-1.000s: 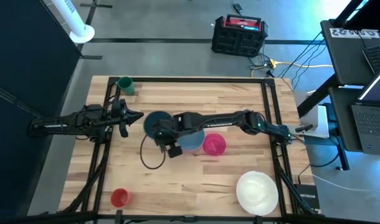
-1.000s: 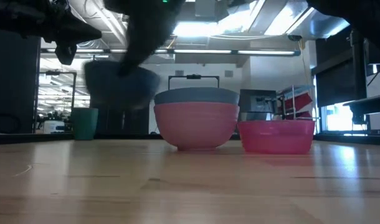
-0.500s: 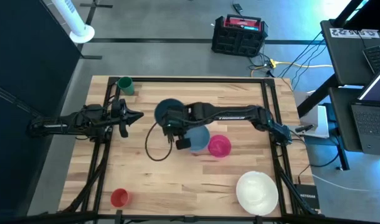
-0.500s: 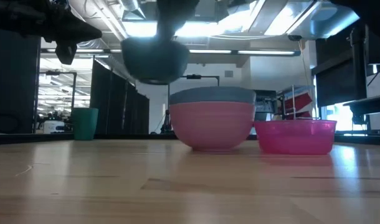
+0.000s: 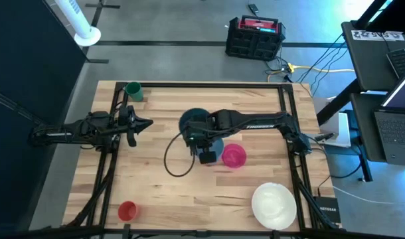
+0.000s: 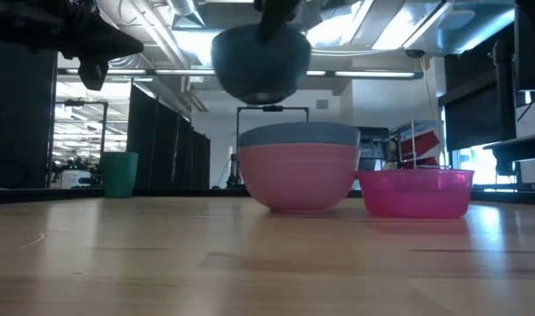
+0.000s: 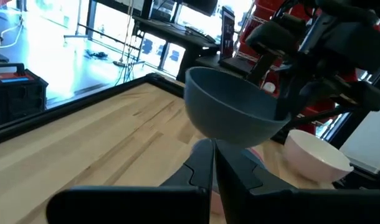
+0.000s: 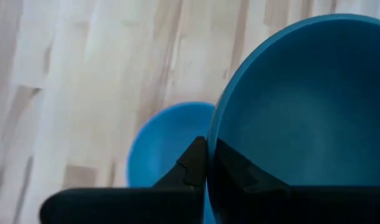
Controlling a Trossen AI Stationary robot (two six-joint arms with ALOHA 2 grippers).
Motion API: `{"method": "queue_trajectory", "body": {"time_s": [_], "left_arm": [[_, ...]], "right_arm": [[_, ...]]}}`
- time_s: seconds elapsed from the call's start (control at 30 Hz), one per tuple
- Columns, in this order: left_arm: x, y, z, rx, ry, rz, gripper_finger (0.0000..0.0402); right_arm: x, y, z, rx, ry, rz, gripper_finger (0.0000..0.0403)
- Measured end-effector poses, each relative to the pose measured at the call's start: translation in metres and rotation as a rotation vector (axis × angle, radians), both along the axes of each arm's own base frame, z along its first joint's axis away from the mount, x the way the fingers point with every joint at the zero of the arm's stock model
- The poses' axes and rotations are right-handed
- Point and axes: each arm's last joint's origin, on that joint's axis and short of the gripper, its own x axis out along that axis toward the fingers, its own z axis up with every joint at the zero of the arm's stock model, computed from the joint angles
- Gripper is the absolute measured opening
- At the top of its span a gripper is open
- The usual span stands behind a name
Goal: Nest bowls inside each other
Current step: Stack the blue bowl on top of the light blue bowl
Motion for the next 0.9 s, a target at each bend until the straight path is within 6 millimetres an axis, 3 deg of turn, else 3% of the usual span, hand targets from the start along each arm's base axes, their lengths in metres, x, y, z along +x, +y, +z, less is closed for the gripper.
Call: {"method": "queue_trajectory", "body": {"time_s": [0.43,0.63,0.9], "left_arm": [[0.000,0.000,0.000,0.005,0.001,0.000,0.0000],[0.000,0.000,0.000,0.001,-0.001,0.000,0.0000],[0.000,0.000,0.000,-0.007,-0.004,0.000,0.0000]], "right_arm": [[-0.050,0.013,-0.022,0.147,-0.136,-0.146,0.0000],[-0.053,0.013,-0.051,0.187,-0.136,-0.183,0.0000],[-0.049,0.012,-0.069,0.251,-0.163,-0.169,0.0000]]}}
